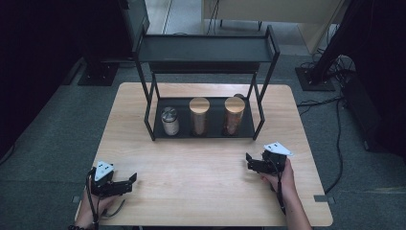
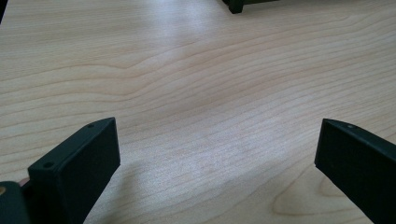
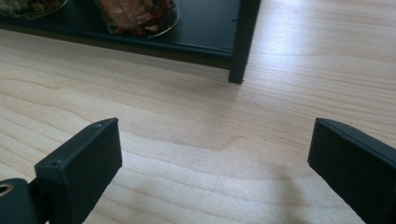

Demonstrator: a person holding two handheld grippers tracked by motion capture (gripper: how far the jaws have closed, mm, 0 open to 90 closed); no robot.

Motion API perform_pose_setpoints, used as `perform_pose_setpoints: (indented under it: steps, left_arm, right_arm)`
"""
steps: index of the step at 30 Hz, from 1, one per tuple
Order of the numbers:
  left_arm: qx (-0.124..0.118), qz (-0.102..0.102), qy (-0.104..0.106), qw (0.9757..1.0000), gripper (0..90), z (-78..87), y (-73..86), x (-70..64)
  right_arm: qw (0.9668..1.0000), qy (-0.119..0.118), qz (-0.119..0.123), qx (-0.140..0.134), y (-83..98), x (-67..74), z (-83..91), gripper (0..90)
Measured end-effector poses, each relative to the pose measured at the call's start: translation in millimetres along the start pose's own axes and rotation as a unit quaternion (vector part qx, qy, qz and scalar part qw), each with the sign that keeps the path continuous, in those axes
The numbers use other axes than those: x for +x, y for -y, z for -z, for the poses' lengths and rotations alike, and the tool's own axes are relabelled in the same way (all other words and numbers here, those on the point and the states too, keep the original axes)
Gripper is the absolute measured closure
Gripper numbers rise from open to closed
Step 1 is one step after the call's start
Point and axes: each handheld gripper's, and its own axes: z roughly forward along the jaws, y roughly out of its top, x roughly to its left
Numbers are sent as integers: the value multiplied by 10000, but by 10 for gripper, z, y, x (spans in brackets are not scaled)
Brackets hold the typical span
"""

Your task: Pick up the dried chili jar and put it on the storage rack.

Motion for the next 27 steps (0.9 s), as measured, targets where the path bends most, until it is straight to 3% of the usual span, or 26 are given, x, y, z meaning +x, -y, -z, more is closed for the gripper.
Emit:
perform_pose_setpoints:
  steps: [27]
  left_arm:
    - [10,-9,-50,10000,4,0,0,-6]
  right_arm:
    - [9996,158,-247,-24,174,-299,257,0]
